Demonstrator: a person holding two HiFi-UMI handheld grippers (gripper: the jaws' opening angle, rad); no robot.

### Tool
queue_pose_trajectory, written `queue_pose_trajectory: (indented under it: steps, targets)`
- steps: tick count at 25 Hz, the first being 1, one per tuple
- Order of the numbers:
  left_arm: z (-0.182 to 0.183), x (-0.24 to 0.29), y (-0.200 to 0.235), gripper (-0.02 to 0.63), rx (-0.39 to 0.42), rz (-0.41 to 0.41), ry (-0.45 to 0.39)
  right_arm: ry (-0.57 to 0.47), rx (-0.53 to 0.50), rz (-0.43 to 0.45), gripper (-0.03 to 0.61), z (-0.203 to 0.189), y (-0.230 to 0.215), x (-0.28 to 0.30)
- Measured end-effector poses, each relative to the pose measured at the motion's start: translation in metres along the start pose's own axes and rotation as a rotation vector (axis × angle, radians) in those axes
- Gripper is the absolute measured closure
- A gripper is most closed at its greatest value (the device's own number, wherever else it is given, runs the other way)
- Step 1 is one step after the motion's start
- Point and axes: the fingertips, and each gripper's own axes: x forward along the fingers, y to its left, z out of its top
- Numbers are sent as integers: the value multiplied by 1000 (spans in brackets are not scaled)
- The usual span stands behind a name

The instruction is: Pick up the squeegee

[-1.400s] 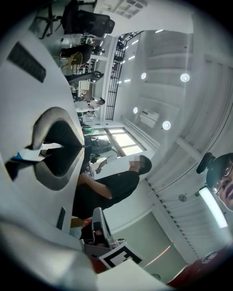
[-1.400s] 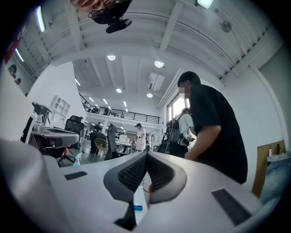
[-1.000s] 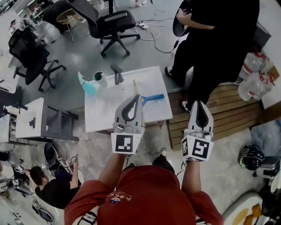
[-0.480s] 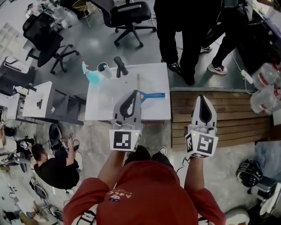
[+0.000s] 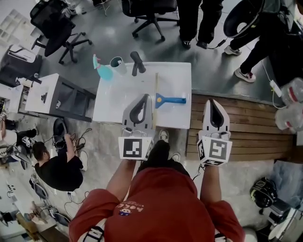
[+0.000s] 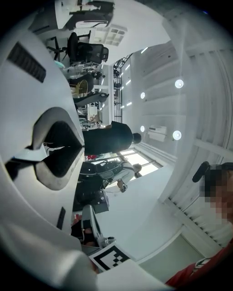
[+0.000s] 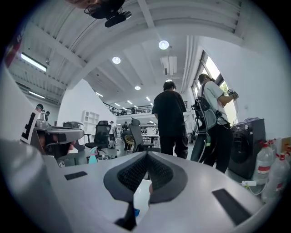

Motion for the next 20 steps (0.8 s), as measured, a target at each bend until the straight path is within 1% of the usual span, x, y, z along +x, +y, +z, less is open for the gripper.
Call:
queue_pose_trajectory:
  steps: [7, 11, 14, 20]
  targets:
    - [-35, 27, 36, 597, -66, 23, 17, 83, -55, 67, 571, -29, 31, 52]
    - [-66, 46, 55, 597, -90, 22, 61, 119, -62, 98, 571, -48, 43, 81]
    - [-91, 60, 65, 597, -99, 12, 86, 168, -70, 131, 571, -68, 53, 103]
    - [-139, 83, 84, 597, -119, 4, 152, 229, -97, 263, 569, -105, 78, 141]
